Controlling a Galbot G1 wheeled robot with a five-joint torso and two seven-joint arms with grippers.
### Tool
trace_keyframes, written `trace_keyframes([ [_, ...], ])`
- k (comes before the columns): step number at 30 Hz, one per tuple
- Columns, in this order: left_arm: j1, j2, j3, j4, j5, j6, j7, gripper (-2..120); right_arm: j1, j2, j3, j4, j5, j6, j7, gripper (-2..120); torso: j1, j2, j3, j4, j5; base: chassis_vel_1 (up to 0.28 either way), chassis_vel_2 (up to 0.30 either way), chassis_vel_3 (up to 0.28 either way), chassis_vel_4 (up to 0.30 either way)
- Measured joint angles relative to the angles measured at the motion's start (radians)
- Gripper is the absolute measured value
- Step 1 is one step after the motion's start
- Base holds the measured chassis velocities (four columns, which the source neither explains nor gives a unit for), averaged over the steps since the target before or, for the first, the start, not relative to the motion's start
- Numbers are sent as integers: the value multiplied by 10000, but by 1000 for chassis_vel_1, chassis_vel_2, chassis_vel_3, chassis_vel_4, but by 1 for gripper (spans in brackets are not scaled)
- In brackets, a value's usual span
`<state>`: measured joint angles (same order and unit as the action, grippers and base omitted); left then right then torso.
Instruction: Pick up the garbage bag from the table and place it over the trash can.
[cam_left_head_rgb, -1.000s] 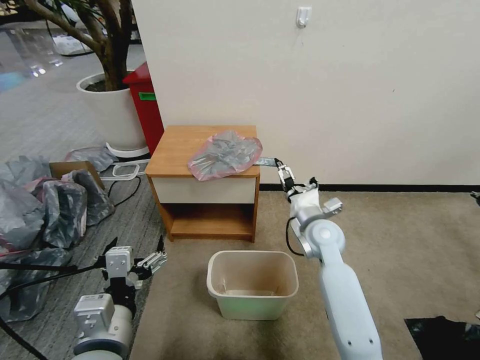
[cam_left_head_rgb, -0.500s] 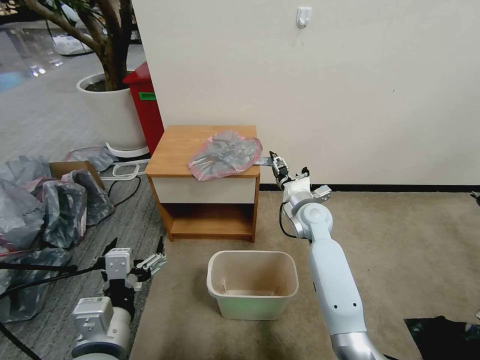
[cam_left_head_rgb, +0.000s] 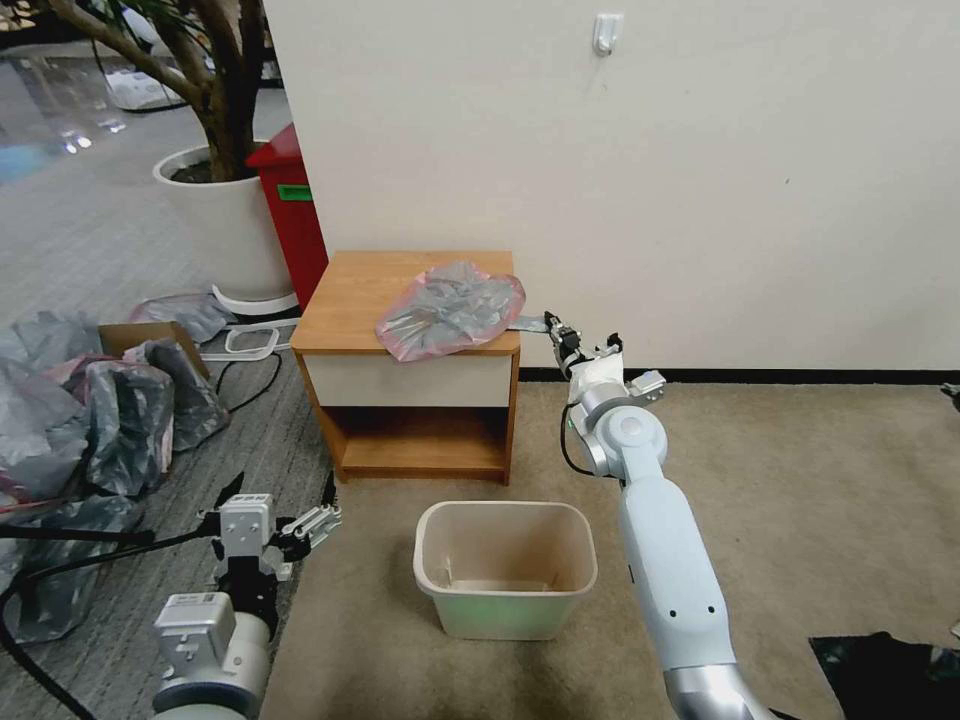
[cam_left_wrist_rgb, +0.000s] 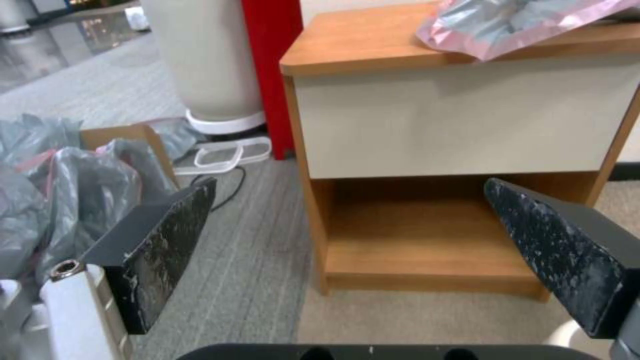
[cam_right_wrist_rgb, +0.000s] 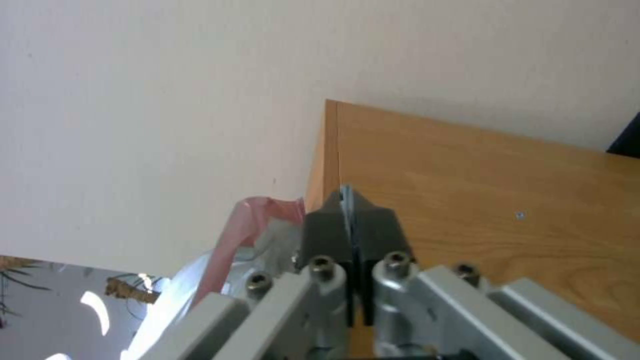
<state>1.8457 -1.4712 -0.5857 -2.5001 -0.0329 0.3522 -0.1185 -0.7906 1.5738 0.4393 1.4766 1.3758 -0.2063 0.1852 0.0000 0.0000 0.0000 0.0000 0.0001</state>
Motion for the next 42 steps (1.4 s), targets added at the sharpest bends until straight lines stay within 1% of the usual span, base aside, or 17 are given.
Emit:
trace_keyframes([
  [2,-9,1,-2,0,0,-5,-4,100,-22,-46,-11,95,130,-4,117,0,0,0,0,0,0,0,0,0,0],
  [5,-59,5,0,0,0,-21,-11,100,-257,-257,-186,775,596,-6,709,0,0,0,0,1,0,0,0,0,0],
  [6,-59,5,0,0,0,-21,-11,100,-257,-257,-186,775,596,-6,709,0,0,0,0,1,0,0,0,0,0],
  [9,-140,-4,50,0,11,-91,-15,100,-1048,-798,-728,2242,1088,169,1757,0,0,0,-2,2,-3,0,0,0,0],
  [11,-151,-2,53,0,14,-100,-15,100,-1199,-871,-797,2443,1137,191,1895,0,0,0,-1,-1,-1,0,0,0,0],
  [14,-272,6,84,0,20,-127,-17,100,-2451,-1387,-1321,3873,1258,370,2647,0,0,0,-2,-2,0,0,0,0,0],
  [16,-283,9,89,0,20,-128,-17,100,-2626,-1450,-1415,4054,1261,401,2755,0,0,0,-2,-1,1,0,0,0,0],
  [18,-342,27,113,1,19,-138,-16,100,-3496,-1750,-1898,5036,1226,631,3194,0,0,0,-2,0,-1,0,0,0,0],
  [20,-351,27,116,1,20,-144,-17,100,-3683,-1799,-1997,5245,1212,665,3273,0,-1,1,-2,0,-1,0,0,0,0],
  [22,-375,42,120,2,20,-150,-10,100,-4658,-2100,-2324,6387,1288,735,3760,0,0,1,-2,0,-4,0,0,0,0],
  [24,-378,48,117,2,18,-151,-8,100,-4957,-2202,-2396,6650,1316,757,3865,0,-1,1,-2,0,-1,0,0,0,0],
  [28,-446,63,120,2,3,-151,-1,100,-6527,-2714,-2582,7723,1129,859,4258,0,0,3,-1,-1,0,0,0,0,0],
  [30,-454,63,124,2,3,-151,-1,100,-6647,-2754,-2605,7792,1026,904,4304,0,-1,2,-2,0,-1,0,0,0,0],
  [32,-495,58,186,2,3,-151,8,100,-7081,-2900,-2728,7914,330,1164,4479,0,-1,2,-2,0,0,0,0,0,0],
  [35,-509,55,218,2,3,-155,19,100,-7303,-2937,-2713,7916,-245,1279,4568,0,-1,2,-1,0,0,0,0,0,0],
  [41,-508,58,197,2,3,-158,26,100,-7559,-2932,-2663,7906,-795,1297,4683,0,-1,2,-1,0,0,0,0,0,0],
  [42,-508,56,197,1,3,-160,28,100,-7621,-2915,-2683,7909,-904,1290,4697,6,0,2,-1,0,0,0,0,0,0],
])
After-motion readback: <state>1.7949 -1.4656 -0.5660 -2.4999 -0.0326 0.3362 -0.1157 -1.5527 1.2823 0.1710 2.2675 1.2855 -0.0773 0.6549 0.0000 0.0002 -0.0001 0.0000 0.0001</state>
